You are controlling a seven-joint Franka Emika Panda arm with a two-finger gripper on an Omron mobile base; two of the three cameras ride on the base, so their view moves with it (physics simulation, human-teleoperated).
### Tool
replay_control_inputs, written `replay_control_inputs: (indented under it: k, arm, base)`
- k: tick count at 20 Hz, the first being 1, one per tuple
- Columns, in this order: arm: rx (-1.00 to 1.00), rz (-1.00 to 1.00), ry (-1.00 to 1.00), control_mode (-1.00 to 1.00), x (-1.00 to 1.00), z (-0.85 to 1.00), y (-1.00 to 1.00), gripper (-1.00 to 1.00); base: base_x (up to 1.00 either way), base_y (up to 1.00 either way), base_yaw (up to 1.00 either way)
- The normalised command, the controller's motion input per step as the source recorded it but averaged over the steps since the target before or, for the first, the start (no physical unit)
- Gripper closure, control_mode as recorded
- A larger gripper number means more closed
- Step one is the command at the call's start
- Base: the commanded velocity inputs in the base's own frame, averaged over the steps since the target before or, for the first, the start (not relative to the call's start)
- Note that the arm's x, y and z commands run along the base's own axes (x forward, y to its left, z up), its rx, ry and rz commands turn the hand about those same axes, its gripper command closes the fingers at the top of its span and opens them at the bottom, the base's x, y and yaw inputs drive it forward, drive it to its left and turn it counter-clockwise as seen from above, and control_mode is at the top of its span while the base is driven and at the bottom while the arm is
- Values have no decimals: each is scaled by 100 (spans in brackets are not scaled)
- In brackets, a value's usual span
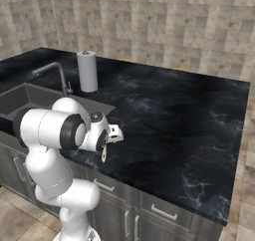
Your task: Grab the spray bottle from the cabinet, then place it next to the cutting board for sanitizing. Then grab the dish brush from the countertop next to the sink and place it next to the cutting board.
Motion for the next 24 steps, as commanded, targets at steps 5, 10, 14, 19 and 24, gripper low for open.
replay_control_inputs:
  k: [5, 10, 14, 19, 24]
  arm:
    - [0, 0, 0, -100, 10, -31, 0, 100]
    - [0, 0, 0, -100, 2, -33, 0, 100]
    - [0, 0, 0, -100, -4, -14, 11, 100]
    - [-1, 0, 0, -100, -20, 17, 30, 100]
    - [0, -1, -1, -100, -30, 59, 0, 100]
  base:
    - [0, 0, 0]
    - [0, 0, 0]
    - [0, 0, 0]
    - [0, 0, 0]
    - [0, 0, 0]
